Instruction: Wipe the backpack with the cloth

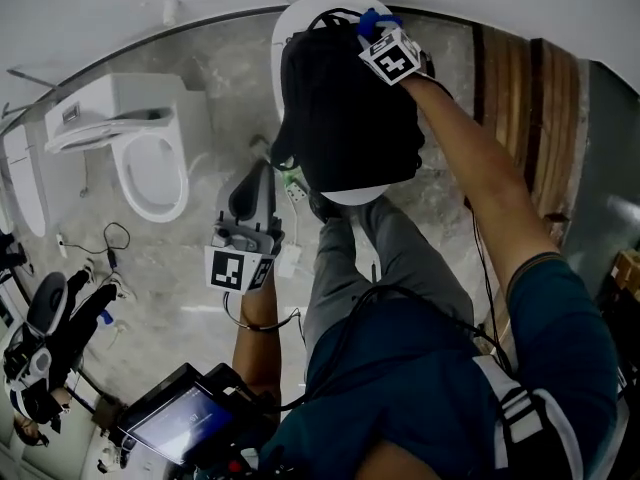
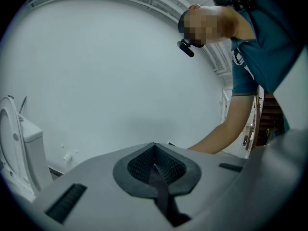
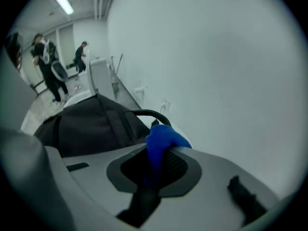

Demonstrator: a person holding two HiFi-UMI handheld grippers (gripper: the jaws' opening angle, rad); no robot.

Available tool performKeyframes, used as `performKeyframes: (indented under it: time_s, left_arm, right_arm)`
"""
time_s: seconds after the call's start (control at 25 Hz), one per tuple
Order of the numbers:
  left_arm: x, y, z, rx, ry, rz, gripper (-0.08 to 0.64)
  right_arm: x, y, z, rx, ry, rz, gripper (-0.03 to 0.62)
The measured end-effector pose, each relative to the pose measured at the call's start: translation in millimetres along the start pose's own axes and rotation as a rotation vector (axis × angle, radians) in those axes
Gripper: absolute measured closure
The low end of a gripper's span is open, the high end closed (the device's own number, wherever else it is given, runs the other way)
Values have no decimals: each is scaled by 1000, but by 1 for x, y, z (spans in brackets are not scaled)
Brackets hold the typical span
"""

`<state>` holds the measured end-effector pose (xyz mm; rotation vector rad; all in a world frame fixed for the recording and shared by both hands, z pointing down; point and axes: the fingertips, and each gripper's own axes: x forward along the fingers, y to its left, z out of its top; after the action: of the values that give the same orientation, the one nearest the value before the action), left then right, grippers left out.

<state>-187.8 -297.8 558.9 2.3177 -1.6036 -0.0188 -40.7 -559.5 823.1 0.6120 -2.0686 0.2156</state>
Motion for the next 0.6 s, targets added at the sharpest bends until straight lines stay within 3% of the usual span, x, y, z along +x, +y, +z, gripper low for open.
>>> performKeyframes:
  time_s: [0.08,0.44,0.6]
  left_arm:
    - [-4,1,-1,-3,-2,7,555]
    - [-29,21,-9,-34,-11,49,555]
    - [-37,24,-10,-41,-18,55,555]
  right_arm:
    - [9,17,16,-121,34,0,541]
    - [29,141,127,-506,-68,151,541]
    - [25,212,109,-815,29,252,541]
